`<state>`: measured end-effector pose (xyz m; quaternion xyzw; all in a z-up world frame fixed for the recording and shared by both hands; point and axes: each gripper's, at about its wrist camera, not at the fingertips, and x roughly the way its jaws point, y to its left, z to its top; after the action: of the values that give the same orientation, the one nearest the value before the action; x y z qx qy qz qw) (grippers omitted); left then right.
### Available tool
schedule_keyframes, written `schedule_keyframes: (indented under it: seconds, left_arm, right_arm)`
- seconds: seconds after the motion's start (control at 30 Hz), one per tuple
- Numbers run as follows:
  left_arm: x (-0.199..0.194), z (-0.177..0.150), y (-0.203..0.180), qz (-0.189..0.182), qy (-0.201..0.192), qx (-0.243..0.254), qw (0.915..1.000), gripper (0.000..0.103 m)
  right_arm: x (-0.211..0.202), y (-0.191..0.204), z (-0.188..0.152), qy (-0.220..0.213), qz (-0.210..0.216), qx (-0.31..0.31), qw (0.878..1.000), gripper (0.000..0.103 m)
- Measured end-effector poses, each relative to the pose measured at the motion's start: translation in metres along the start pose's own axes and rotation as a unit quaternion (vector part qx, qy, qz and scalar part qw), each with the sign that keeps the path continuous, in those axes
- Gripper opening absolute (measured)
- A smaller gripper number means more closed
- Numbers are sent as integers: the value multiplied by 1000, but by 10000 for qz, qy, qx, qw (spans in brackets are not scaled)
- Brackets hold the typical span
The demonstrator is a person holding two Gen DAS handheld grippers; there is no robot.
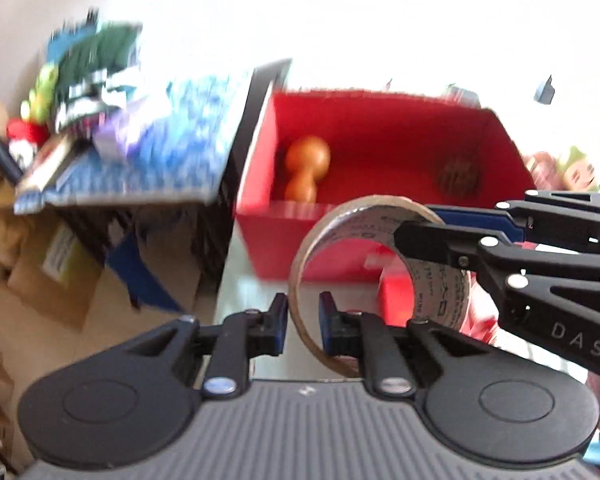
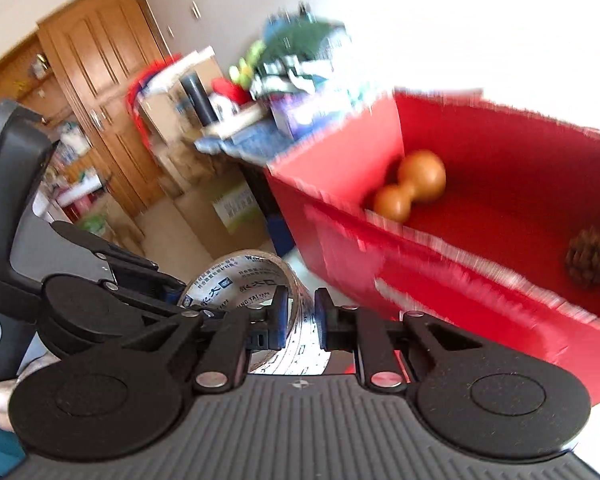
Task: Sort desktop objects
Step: 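Grasp the clear packing-tape roll with the right gripper and lift it, then lower the tape roll into the red box and open the right gripper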
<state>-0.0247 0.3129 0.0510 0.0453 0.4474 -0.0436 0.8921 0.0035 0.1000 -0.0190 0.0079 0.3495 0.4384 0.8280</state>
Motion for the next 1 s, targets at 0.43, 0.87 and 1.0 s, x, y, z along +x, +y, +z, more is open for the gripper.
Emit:
schedule_keyframes:
  seconds: [0.43,0.87,1.0]
  left_arm:
    - [68,118,-40,-603,-196,1078,9922,13]
    - [197,113,-62,-1171,1577,1944,9610,23]
    - [214,107,-66,-1062,1858,2134,9532,33]
  right_arm:
    - [-60,-23,68,-1504,-966,-236,9836,14]
    - [44,-97,87,958,-2059,306,9734,11]
    - [61,-111,77,1449,-2086,601,9654,8]
